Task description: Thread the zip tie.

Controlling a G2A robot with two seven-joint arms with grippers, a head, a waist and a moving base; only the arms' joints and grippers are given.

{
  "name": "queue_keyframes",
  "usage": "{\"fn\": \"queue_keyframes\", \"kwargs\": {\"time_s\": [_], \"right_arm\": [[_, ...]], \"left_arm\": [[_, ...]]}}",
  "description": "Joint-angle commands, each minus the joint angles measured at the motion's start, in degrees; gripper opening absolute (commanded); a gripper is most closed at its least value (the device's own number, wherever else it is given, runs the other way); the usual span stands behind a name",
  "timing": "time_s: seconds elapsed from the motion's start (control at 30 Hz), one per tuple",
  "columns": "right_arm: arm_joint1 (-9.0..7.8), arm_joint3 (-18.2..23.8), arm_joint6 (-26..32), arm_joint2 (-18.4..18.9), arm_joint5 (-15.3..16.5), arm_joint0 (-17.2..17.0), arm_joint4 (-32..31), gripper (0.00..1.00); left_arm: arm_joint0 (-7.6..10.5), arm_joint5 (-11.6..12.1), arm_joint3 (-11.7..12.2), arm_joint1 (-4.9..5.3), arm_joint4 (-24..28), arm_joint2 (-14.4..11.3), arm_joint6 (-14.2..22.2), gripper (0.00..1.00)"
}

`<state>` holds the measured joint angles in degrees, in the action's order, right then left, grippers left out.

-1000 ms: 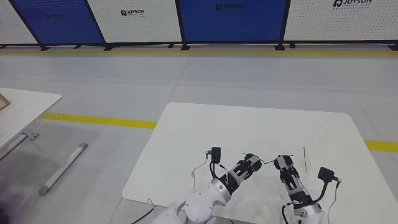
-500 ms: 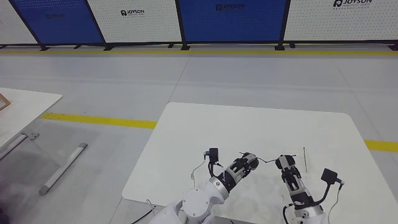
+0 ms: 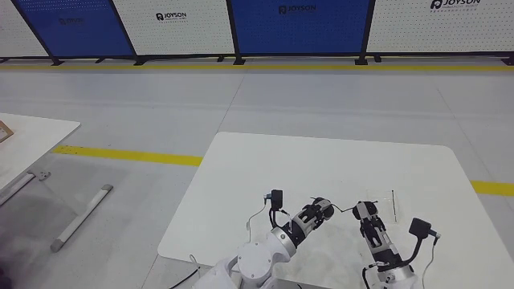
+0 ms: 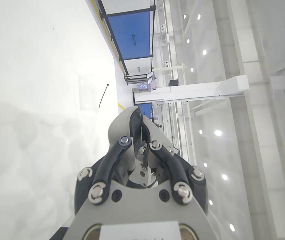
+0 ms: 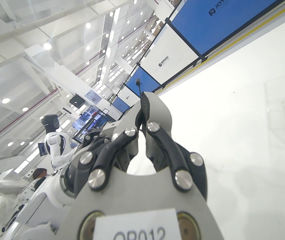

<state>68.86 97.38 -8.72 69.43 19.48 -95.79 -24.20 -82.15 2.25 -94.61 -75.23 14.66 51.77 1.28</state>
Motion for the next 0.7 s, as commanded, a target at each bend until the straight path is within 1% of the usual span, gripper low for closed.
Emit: {"fn": "queue_keyframes", "kwargs": {"time_s": [0.0,0.17,0.23,0.3,0.4,0.63,0.67], "right_arm": [[0.00,0.01,0.01,-0.01,0.00,0.00,-0.02,0.00],[0.08,0.14,-0.01,0.10,-0.36,0.13,0.60,0.00],[0.17,0.30,-0.11,0.31,-0.19,0.13,1.39,0.00],[0.23,0.37,0.05,0.45,0.00,0.09,1.61,0.00],[0.29,0.42,0.29,0.57,0.00,0.05,1.53,0.00],[0.48,0.44,0.62,0.69,0.00,-0.03,0.96,0.00],[0.50,0.48,0.61,0.69,0.00,-0.05,0.81,0.00]], "left_arm": [[0.00,0.02,-0.01,0.00,0.07,0.00,0.02,0.00],[0.00,0.02,-0.01,0.00,0.07,0.00,0.02,0.00],[-0.02,0.62,-0.10,-0.03,1.34,-0.08,1.50,0.00],[-0.17,1.78,-0.04,-0.04,2.44,0.04,2.61,0.00],[-0.35,2.76,0.04,-0.02,3.34,0.40,3.12,0.00],[-0.36,2.57,0.07,0.07,3.32,0.65,4.37,0.00],[-0.36,2.58,0.09,0.08,3.32,0.69,4.44,0.04]]}}
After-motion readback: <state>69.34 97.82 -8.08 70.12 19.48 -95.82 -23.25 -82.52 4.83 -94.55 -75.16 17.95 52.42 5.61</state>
